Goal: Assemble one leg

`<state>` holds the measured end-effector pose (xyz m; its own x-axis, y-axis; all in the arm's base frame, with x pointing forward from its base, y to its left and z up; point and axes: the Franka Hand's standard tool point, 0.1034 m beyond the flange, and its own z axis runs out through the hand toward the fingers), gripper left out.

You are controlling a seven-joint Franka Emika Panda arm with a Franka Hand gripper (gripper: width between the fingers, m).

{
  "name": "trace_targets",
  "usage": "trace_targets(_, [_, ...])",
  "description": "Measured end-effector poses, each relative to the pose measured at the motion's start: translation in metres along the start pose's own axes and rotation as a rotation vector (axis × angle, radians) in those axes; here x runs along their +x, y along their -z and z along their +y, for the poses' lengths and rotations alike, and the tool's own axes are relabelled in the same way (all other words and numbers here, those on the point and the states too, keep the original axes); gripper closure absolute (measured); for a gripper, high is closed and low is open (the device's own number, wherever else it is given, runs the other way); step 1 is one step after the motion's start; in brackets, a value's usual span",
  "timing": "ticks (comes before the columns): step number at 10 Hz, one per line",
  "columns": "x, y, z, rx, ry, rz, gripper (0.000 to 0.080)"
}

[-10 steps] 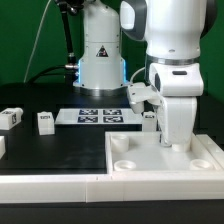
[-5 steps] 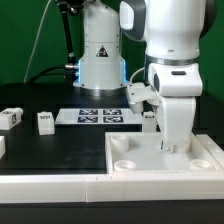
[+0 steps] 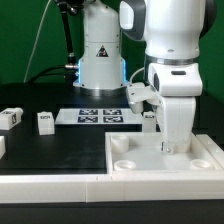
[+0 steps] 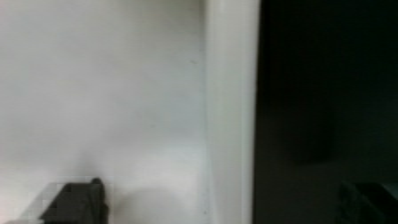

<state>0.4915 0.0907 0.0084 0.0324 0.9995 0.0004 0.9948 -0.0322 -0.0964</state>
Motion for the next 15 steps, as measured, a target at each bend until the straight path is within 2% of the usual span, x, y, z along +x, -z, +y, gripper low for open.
trace_targets(2, [0.004, 0.015, -0.004, 0.000, -0.037, -0.010, 0.0150])
trace_targets(3, [0.010, 0.029, -0.008, -0.004, -0.064, -0.018, 0.0150])
trace_targets(4, [0.014, 0.043, -0.013, -0.015, -0.084, -0.023, 0.0150])
trace_targets(6, [0.022, 0.061, -0.017, -0.033, -0.114, -0.028, 0.0150])
trace_targets(9, [0.020, 0.054, -0.018, -0.023, -0.181, -0.027, 0.0150])
trace_targets(10, [0.020, 0.054, -0.018, -0.023, -0.303, -0.023, 0.0150])
trace_targets(11, [0.022, 0.054, -0.019, -0.036, -0.430, -0.012, 0.0150])
trace_targets(12, [0.026, 0.053, -0.027, -0.055, -0.554, 0.005, 0.0150])
trace_targets(13, [0.031, 0.052, -0.036, -0.052, -0.722, 0.007, 0.0150])
trace_targets(15, [0.045, 0.054, -0.042, -0.057, -0.898, 0.014, 0.0150])
